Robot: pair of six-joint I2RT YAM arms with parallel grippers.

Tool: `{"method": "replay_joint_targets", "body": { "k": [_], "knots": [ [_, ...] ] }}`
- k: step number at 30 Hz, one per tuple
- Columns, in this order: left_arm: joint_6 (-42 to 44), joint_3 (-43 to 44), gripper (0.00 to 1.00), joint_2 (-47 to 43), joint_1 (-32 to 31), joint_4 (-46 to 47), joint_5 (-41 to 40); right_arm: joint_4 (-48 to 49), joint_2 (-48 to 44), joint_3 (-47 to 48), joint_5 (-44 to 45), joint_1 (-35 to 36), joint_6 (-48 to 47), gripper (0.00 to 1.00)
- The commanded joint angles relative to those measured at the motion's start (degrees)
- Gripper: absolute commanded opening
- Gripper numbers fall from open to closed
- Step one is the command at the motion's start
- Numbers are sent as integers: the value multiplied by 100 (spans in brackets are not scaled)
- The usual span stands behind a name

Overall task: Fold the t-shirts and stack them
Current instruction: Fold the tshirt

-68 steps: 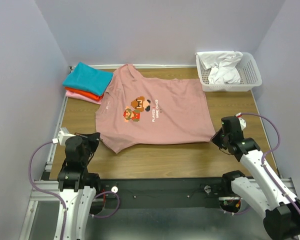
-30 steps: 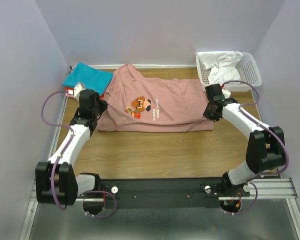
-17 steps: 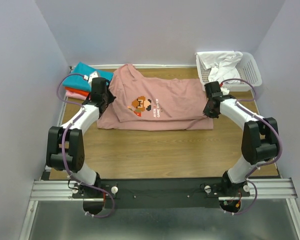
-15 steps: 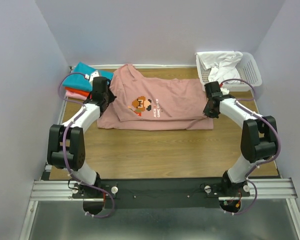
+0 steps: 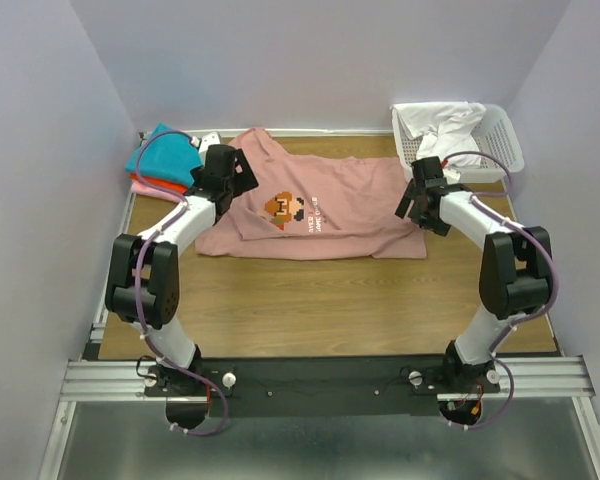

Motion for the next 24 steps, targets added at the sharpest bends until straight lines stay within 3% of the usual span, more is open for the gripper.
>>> {"method": "replay_joint_targets", "body": {
  "k": [1, 6, 9, 12, 17, 24],
  "knots": [
    [-5, -265, 98, -491, -157, -188, -7, 137, -632, -232, -44, -18, 0, 100],
    [-189, -1116, 98, -904, -482, -65, 713, 769, -1475, -1146, -1394, -18, -325, 100],
    [-286, -1513, 98, -975, -771, 75, 968, 1181, -1565, -1523, -2440, -27, -484, 100],
    [-339, -1655, 98, -975, -956, 94, 908, 1411, -1451, -1639, -2883, -18, -580, 100],
    [-489, -1813, 98, -888, -1010, 41, 794, 1517, -1240, -1727, -2770, -18, -642, 100],
    [-805, -1716, 98, -668, -992, -363, -314, 1526, -1011, -1780, -2515, -26, -686, 100]
  ]
}}
